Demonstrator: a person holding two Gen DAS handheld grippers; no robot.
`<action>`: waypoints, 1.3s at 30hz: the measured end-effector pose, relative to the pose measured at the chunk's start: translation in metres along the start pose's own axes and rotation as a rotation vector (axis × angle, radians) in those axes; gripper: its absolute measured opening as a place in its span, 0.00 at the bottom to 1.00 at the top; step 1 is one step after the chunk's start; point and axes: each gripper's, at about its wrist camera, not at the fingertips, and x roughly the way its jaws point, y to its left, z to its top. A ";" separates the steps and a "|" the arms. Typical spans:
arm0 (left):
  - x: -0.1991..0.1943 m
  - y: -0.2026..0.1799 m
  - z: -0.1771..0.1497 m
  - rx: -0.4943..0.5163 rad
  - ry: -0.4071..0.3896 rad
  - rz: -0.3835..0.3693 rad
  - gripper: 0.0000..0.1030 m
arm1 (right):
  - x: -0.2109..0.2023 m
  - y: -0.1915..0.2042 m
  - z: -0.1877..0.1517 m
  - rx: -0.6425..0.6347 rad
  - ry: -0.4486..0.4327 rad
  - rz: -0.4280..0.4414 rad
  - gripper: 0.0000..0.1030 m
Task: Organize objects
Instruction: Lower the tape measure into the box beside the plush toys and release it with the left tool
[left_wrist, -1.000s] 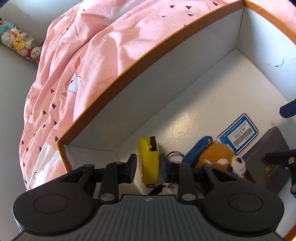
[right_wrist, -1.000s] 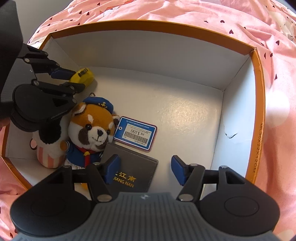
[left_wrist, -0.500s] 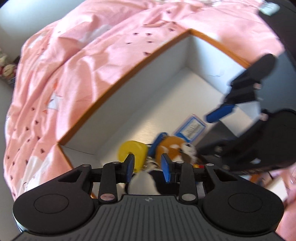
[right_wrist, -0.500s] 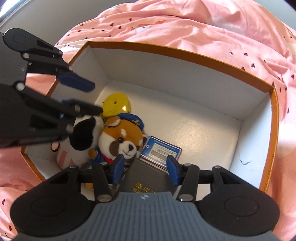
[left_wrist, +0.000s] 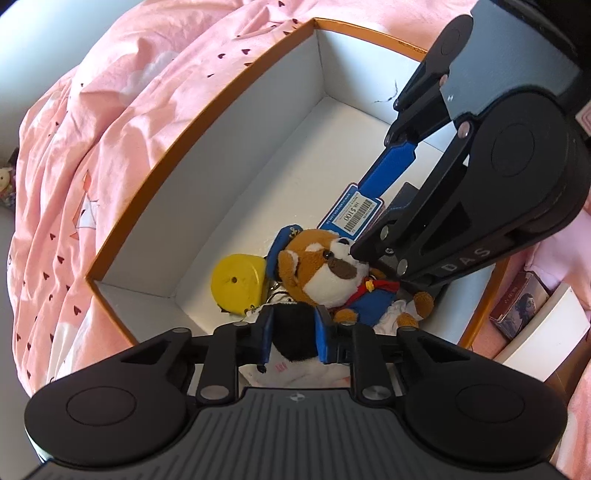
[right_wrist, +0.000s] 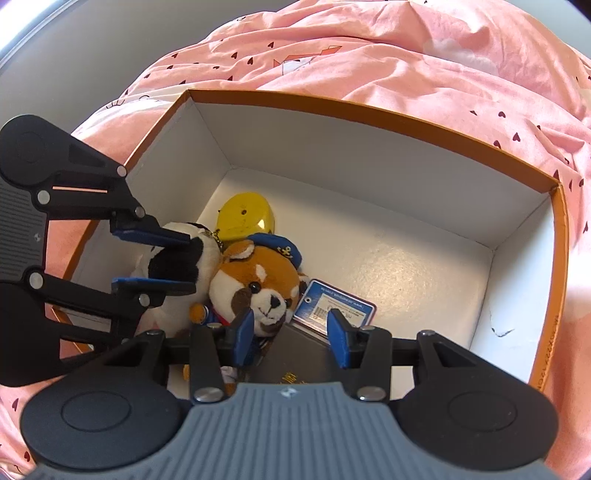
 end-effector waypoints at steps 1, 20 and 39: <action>-0.001 0.002 0.000 -0.012 0.002 0.003 0.22 | 0.001 0.002 0.001 -0.001 -0.005 0.003 0.46; -0.011 0.025 -0.017 -0.062 0.003 0.023 0.13 | 0.036 0.039 0.019 -0.206 0.039 -0.007 0.60; 0.001 0.011 -0.017 0.001 0.075 0.054 0.12 | 0.039 0.039 0.013 -0.171 0.037 0.075 0.50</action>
